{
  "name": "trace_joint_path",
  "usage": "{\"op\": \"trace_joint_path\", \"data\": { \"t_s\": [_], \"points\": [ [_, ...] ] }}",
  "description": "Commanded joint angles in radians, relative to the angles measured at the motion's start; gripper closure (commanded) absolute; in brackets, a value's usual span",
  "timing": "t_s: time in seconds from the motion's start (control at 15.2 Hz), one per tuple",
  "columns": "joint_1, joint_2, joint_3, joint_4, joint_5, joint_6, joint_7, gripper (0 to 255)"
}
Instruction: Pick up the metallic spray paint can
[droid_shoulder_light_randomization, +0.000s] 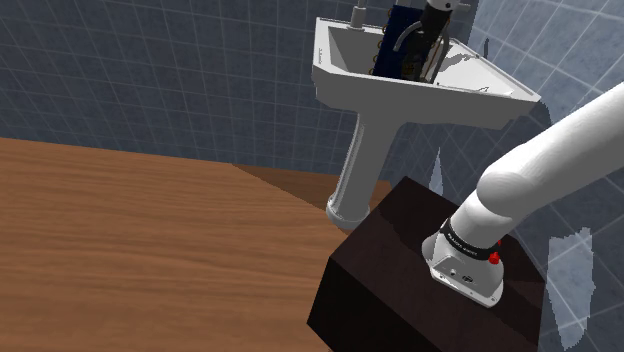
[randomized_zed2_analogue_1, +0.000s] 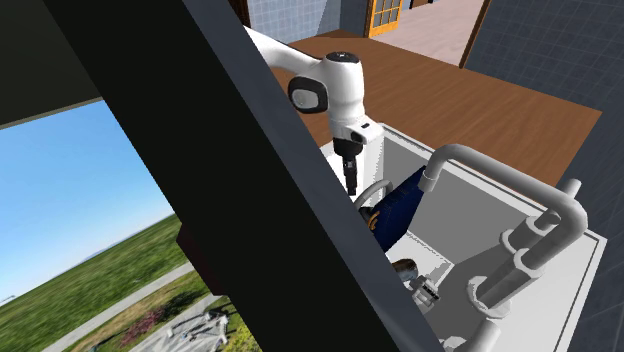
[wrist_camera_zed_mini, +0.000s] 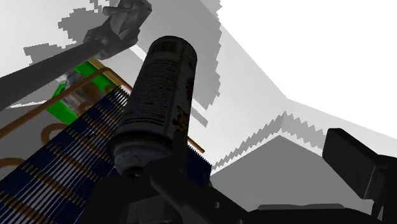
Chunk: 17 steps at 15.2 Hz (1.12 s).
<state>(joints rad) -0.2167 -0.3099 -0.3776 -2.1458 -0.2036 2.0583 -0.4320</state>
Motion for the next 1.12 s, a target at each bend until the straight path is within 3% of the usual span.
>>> {"op": "trace_joint_path", "data": {
  "t_s": [0.0, 0.33, 0.92, 0.99, 1.06],
  "points": [
    [-0.011, 0.058, -0.033, 0.041, 0.004, 0.032, -0.032, 0],
    [-0.035, 0.189, -0.094, 0.149, 0.038, 0.087, -0.096, 0],
    [-0.039, 0.211, -0.1, 0.067, 0.041, 0.189, -0.092, 0],
    [-0.038, 0.208, -0.098, 0.062, 0.038, 0.191, -0.087, 255],
    [-0.037, 0.21, -0.097, 0.063, 0.039, 0.191, -0.087, 255]
  ]
}}
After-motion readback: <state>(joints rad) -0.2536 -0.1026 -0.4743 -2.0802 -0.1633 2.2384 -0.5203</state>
